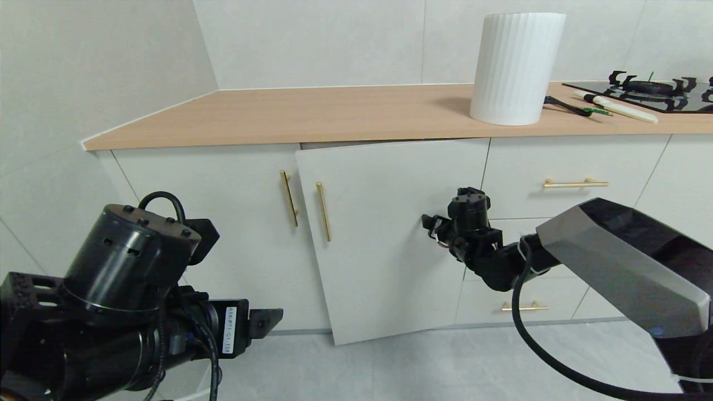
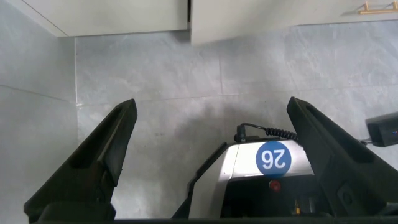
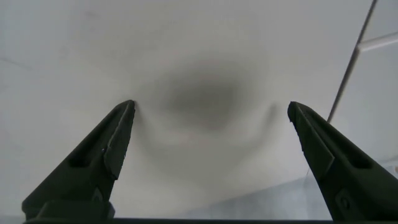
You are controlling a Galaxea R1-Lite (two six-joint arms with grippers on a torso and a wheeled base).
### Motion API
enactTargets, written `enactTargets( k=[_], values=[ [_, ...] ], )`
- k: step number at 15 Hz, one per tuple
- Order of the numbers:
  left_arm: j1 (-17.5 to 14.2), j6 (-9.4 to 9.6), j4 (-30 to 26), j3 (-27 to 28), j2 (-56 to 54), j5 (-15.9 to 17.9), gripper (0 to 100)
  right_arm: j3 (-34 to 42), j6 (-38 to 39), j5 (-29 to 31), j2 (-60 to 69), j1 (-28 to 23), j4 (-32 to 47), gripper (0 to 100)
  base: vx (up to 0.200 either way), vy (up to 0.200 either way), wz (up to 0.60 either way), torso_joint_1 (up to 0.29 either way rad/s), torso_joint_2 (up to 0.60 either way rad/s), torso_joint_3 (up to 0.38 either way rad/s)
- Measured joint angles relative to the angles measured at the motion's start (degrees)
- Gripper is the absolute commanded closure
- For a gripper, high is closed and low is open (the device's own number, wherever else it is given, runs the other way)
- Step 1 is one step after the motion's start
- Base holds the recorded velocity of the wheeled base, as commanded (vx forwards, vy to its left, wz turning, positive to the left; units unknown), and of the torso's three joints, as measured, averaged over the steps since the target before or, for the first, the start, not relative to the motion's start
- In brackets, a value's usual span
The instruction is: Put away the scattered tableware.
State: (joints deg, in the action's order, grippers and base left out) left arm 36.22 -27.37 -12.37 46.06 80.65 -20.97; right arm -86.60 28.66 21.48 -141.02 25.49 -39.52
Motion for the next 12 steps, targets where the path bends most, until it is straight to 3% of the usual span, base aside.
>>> enactTargets(
  k=[7, 12],
  values=[
    [0.0, -0.11, 0.0, -0.1, 0.4, 0.0, 0, -7.0, -0.3, 4.8, -5.6, -1.5, 0.0, 0, 0.000, 0.000, 0.00, 0.000, 0.00, 0.000],
    [0.0, -0.11, 0.1, -0.1, 0.4, 0.0, 0, -2.1, 0.0, 2.6, -3.2, -1.5, -0.4, 0, 0.000, 0.000, 0.00, 0.000, 0.00, 0.000]
  ],
)
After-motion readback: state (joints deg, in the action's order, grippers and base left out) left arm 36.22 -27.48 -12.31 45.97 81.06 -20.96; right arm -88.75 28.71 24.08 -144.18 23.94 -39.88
